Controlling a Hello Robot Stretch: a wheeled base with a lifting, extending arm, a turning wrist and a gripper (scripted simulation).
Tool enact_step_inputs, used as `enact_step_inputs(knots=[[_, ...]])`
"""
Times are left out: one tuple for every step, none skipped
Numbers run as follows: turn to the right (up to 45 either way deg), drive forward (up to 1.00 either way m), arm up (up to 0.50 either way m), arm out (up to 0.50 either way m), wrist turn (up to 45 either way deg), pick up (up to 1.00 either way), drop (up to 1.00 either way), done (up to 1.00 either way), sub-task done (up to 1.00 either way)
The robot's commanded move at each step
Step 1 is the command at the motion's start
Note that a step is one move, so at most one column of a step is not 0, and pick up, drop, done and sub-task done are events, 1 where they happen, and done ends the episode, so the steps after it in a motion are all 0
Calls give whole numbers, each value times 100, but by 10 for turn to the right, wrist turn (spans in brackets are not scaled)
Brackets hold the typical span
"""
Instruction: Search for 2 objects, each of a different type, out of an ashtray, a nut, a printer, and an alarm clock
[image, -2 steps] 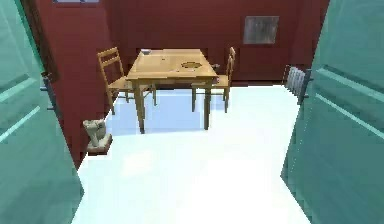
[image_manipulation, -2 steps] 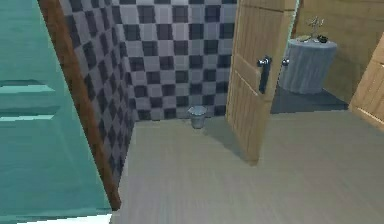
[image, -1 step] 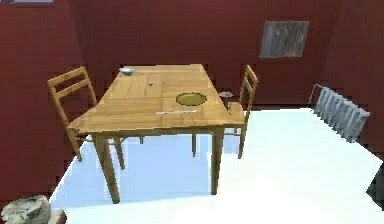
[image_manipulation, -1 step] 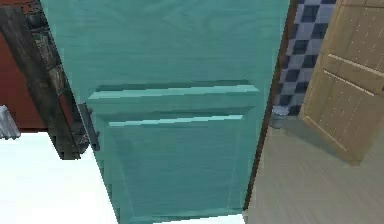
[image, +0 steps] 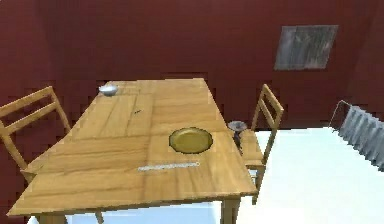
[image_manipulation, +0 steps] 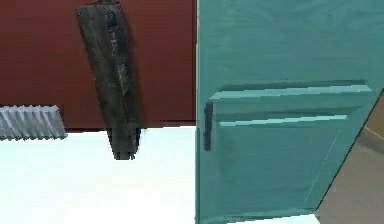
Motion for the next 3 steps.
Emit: enact_step_inputs(knots=[[120, 0, 0, 0, 0, 0, 0, 0, 0], [0, 0, 0, 0, 0, 0, 0, 0, 100], [450, 0, 0, 0, 0, 0, 0, 0, 0]])
